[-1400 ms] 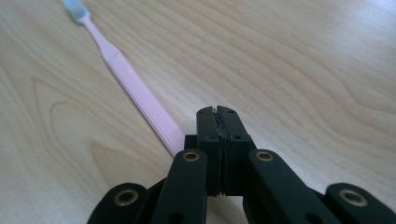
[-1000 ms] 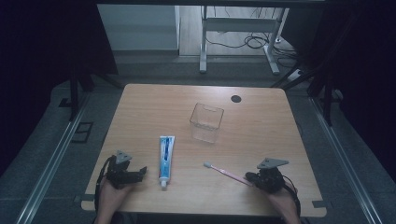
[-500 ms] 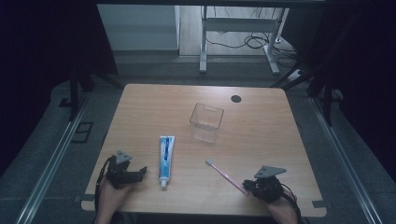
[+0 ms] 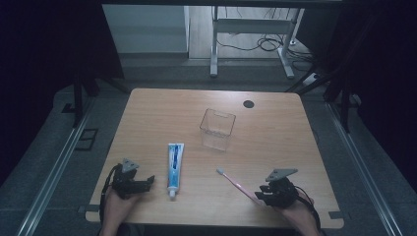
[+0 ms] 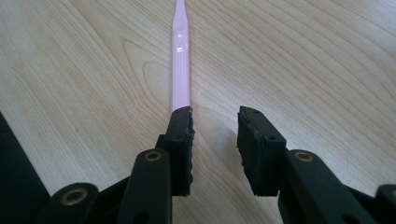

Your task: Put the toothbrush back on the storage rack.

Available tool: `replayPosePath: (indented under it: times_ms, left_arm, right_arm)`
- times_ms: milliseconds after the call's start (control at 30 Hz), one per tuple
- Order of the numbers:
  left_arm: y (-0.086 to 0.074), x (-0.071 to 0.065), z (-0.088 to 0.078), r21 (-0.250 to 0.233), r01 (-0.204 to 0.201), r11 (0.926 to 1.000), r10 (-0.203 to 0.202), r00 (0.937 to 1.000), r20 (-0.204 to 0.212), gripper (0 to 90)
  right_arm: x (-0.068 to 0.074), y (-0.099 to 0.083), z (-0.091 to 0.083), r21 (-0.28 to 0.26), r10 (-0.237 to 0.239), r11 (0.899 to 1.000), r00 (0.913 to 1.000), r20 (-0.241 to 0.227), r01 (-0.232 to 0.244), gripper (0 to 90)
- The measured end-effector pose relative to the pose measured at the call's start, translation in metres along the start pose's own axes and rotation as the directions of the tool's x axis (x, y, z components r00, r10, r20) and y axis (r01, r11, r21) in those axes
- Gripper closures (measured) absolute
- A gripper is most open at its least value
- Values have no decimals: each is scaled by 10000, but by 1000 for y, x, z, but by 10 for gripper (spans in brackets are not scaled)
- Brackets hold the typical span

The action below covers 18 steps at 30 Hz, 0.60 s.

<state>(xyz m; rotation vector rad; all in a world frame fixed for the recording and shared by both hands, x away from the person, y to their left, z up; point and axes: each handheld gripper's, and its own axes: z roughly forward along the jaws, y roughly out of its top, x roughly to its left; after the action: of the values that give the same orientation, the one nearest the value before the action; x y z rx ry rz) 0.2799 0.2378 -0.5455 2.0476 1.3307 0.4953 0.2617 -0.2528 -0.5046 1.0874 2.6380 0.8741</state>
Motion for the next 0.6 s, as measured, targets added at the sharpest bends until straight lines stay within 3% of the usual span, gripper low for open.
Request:
replayPosePath:
  times_ms: [367, 600]
  left_arm:
    - [0, 0, 0, 5, -9, 10000, 9, 10000, 0, 129]
    - [0, 0, 0, 7, -18, 10000, 18, 10000, -2, 129]
  right_arm:
    - [3, 20, 7, 806, -324, 9961, 9988, -370, 353, 629]
    - [7, 36, 15, 1549, -679, 9852, 9967, -435, 739, 639]
